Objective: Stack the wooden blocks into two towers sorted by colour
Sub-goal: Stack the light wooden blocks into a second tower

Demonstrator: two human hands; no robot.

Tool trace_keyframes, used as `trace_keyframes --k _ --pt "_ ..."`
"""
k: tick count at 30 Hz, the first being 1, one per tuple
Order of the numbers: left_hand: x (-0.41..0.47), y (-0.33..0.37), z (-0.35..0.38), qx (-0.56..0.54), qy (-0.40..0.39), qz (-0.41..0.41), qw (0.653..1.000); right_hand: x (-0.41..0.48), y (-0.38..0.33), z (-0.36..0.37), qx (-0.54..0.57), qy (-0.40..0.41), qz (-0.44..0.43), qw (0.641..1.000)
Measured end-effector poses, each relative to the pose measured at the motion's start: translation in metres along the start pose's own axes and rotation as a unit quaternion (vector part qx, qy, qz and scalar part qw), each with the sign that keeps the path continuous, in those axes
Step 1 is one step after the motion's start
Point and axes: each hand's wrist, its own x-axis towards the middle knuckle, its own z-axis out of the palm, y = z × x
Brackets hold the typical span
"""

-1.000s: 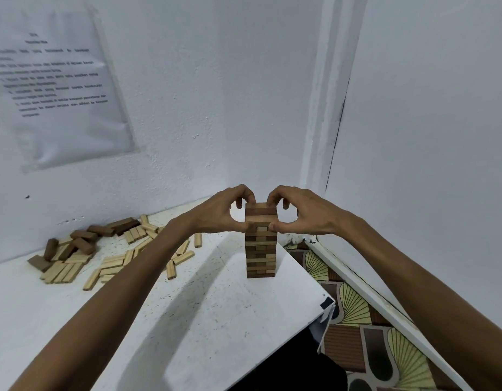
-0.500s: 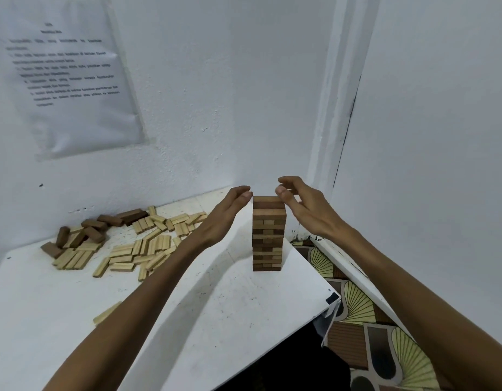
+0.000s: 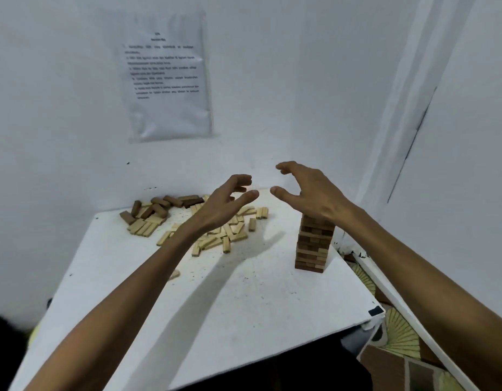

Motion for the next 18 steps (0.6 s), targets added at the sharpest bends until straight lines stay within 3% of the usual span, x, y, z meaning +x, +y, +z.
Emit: trace_keyframes --k 13,18 --pt "-0.073 -0.041 -0.111 0.119 0.100 -0.106 0.982 0.068 -0.090 0.098 0.014 -0.101 -0.128 0.986" --pt "-0.071 -0.077 -0.144 0.159 0.093 -0.157 0.970 0.106 -0.113 0.146 0.009 -0.152 -0.153 0.976"
